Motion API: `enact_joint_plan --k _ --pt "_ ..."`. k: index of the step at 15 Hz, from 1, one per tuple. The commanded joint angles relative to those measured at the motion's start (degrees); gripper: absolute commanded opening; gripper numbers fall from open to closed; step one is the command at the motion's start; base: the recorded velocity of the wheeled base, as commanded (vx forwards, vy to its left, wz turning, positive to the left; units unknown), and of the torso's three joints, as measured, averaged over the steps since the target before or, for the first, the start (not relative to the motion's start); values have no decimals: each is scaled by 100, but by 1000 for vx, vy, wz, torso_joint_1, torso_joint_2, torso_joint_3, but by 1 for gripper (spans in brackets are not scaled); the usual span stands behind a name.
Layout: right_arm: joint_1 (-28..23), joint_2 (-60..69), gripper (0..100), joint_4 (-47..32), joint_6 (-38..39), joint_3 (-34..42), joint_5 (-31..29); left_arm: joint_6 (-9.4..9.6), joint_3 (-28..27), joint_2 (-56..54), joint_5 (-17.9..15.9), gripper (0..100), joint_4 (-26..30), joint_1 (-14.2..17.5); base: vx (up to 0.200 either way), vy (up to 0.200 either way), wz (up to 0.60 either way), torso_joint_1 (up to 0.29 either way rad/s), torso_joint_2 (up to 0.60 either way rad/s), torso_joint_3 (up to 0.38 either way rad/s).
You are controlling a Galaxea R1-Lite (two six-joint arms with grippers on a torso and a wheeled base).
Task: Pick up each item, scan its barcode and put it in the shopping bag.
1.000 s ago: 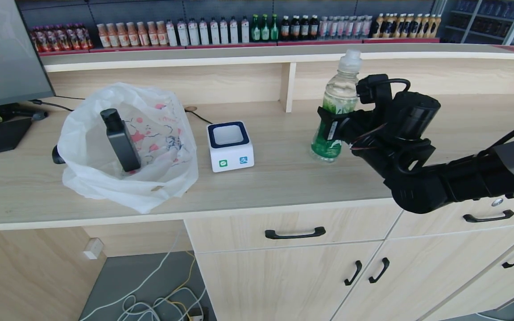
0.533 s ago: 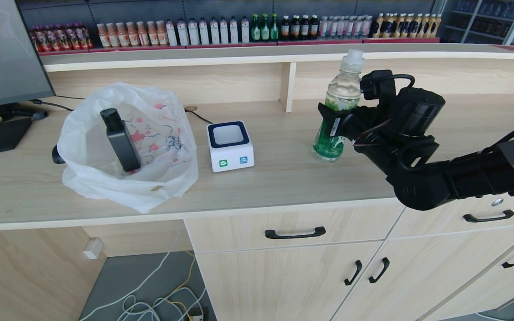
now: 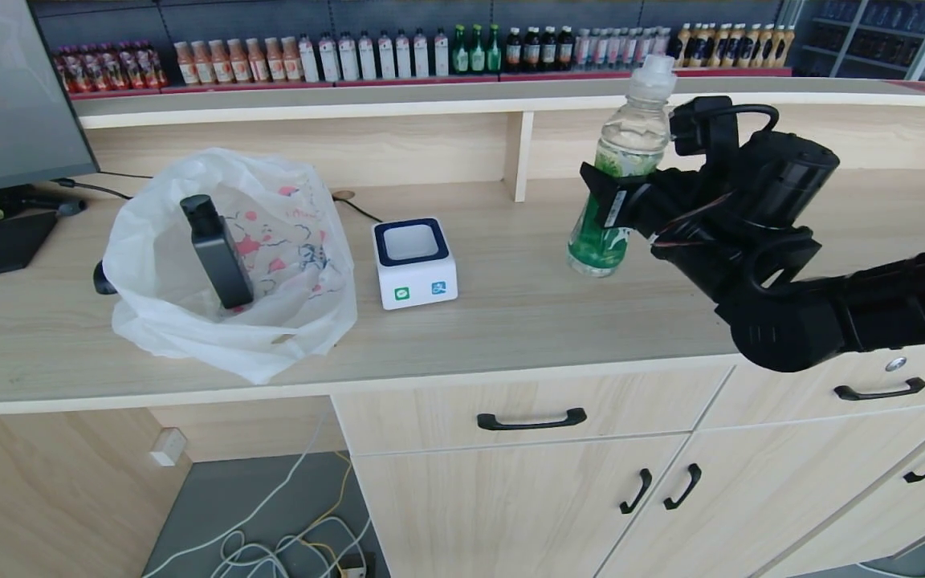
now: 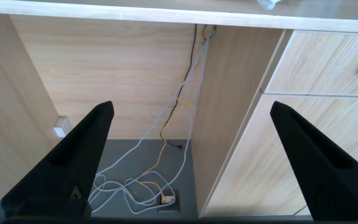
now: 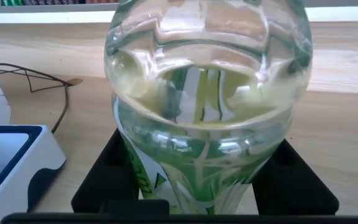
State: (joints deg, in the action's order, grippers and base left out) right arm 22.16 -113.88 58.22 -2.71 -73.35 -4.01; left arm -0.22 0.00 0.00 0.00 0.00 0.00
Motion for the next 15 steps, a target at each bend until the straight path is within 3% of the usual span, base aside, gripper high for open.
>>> enact_joint_plan --k 1,10,15 --pt "34 332 0 14 16 75 14 4 0 0 0 100 0 0 0 0 0 0 0 0" --pt "104 1844 0 84 359 1798 1473 4 0 0 0 100 0 0 0 0 0 0 0 0" --pt "306 2125 0 1209 912 2800 3170 -4 0 0 0 100 0 0 0 0 0 0 0 0"
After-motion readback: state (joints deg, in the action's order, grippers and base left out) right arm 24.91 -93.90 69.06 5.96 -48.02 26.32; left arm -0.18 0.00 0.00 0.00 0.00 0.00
